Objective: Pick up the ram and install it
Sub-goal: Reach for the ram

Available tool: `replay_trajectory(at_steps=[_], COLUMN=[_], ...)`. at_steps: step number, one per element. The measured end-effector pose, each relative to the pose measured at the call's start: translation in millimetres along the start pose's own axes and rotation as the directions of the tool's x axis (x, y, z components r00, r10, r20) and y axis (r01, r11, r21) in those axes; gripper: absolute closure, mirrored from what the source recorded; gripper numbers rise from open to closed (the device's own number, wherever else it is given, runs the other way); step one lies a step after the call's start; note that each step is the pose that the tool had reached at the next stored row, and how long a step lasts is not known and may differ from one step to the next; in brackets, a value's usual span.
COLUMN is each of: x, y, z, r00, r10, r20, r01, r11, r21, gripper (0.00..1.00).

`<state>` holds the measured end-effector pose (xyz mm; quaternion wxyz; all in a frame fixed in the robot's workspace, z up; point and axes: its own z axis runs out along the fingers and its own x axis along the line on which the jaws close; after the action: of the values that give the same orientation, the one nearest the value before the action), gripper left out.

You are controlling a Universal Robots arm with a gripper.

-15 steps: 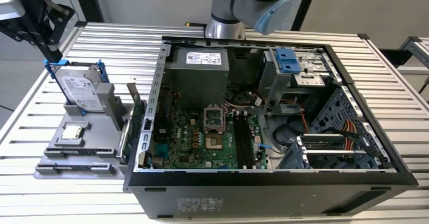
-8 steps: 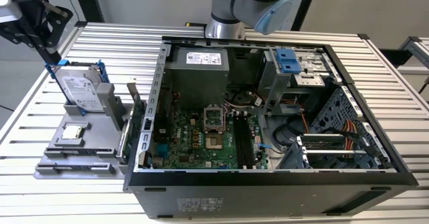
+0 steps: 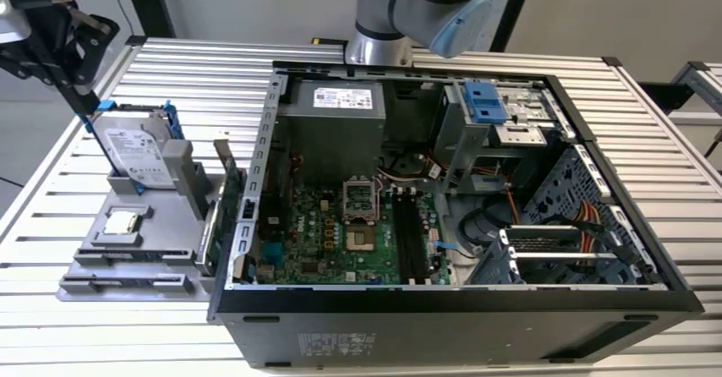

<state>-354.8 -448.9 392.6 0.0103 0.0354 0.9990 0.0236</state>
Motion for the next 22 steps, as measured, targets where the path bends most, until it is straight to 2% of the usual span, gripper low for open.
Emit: replay_trajectory(at_steps=[7, 22], x=[-0.8, -1.9], y=[-9.6, -25.7], z=[-0.4, -1.1], r00=[1.0, 1.0], r10=[-0.001, -0.001], r20=[-0.0003, -0.0006], r01=[0.001, 0.001], r11=[1.0, 1.0], r21=[0.0, 0.0], gripper=[1.0, 1.0])
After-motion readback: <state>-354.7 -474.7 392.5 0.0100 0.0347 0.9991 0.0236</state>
